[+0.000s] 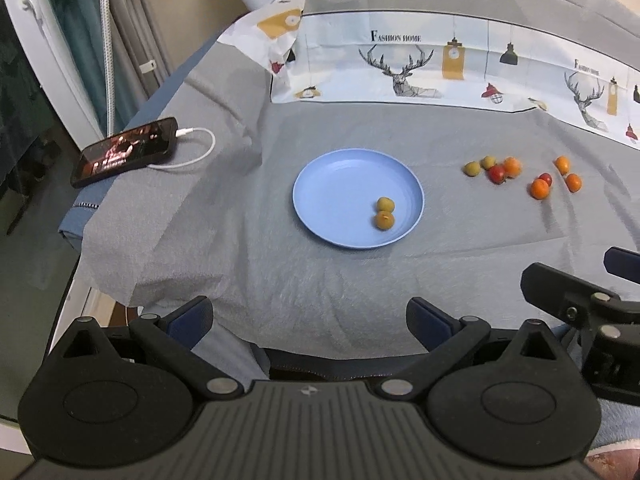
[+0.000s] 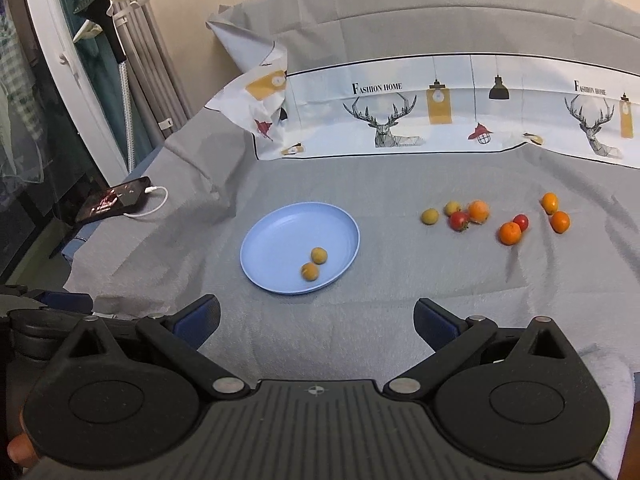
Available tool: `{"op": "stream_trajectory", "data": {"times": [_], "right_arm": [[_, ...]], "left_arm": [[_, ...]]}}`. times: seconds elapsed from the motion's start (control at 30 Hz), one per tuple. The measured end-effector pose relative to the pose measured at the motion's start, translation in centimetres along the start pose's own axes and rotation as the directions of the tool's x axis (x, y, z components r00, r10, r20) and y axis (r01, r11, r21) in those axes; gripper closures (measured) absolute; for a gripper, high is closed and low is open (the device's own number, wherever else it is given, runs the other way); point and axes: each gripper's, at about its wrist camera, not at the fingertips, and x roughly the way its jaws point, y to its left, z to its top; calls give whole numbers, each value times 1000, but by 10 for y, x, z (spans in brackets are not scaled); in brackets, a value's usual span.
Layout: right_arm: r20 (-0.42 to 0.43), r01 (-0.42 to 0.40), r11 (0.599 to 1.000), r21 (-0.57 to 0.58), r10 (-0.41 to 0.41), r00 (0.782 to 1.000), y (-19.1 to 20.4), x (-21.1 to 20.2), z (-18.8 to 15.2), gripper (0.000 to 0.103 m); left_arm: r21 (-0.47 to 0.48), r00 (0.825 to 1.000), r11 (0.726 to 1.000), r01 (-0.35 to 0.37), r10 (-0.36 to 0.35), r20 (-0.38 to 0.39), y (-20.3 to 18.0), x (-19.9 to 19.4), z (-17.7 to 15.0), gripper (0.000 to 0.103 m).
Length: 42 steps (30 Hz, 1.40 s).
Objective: Organize fruits
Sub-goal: 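Withdraw both open grippers up from the plate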
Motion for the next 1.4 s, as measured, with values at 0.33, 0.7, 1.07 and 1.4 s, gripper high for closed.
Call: {"op": "stream_trajectory", "data": {"times": [0.33,0.7,1.07,1.4], "right_arm": [[2,4,1000,-9,-4,1000,4,-1,0,1],[12,23,999,-29,-23,1000,8,-5,0,1],[-38,21,1000,12,-20,999,-6,13,0,1],[-72,9,1000,21,-7,997,-19,33,6,1]], "left_arm": [[-5,1000,1000,17,-17,8,3,-2,-3,0],[-1,998,998,57,-57,12,3,0,1,0],[12,998,999,50,-49,-41,-3,17,7,0],[1,994,998,55,-55,-97,-10,36,21,0]]}}
